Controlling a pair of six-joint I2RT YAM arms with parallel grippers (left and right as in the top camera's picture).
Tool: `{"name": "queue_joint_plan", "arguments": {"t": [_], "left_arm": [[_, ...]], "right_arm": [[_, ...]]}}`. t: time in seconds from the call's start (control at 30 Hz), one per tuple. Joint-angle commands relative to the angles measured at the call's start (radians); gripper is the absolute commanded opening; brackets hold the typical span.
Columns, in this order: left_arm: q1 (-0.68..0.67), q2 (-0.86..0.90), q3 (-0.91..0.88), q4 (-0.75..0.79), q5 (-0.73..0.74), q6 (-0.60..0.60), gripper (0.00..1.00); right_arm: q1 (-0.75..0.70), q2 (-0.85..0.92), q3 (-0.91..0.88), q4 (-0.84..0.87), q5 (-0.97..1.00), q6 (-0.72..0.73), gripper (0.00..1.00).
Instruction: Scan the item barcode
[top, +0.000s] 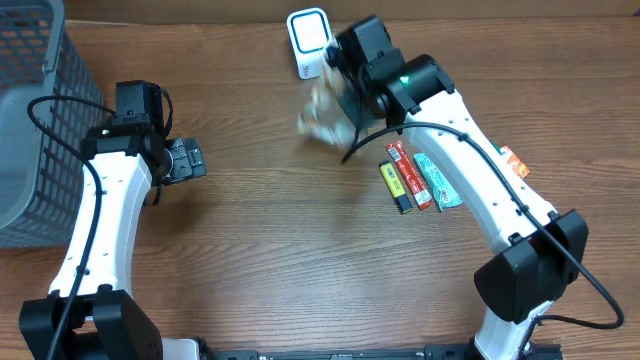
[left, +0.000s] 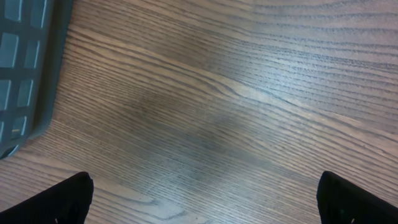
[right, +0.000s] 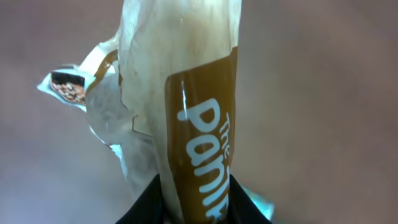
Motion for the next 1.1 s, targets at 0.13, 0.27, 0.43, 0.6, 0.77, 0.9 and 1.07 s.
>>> {"name": "queue_joint_plan", "arguments": {"t": [0.13, 0.27, 0.43, 0.6, 0.77, 0.9, 1.07], "left_arm": [[0.004, 0.006, 0.006, 0.001, -0.010, -0.004, 1.00], [0.004, 0.006, 0.006, 0.001, -0.010, -0.004, 1.00], [0.004, 0.006, 0.006, 0.001, -0.010, -0.004, 1.00], [0.004, 0.006, 0.006, 0.001, -0.010, -0.004, 1.00], [0.004, 0.006, 0.006, 0.001, -0.010, -0.004, 1.00], [0.004, 0.006, 0.006, 0.001, -0.010, -0.004, 1.00], [0.004, 0.006, 0.006, 0.001, -0.010, -0.004, 1.00]], "right_arm": [[-0.047, -0.002, -0.084, -0.138, -0.128, 0.019, 0.15], [-0.076, -0.002, -0.131, -0.132, -0.128, 0.019, 0.36], [-0.100, -0.002, -0.159, -0.127, -0.128, 0.018, 1.00], [-0.101, -0.002, -0.160, -0.127, -0.128, 0.018, 1.00], [-0.101, -0.002, -0.160, -0.127, -0.128, 0.018, 1.00], [-0.101, -0.002, -0.160, -0.127, -0.128, 0.018, 1.00], [-0.101, -0.002, -0.160, -0.127, -0.128, 0.018, 1.00]]}}
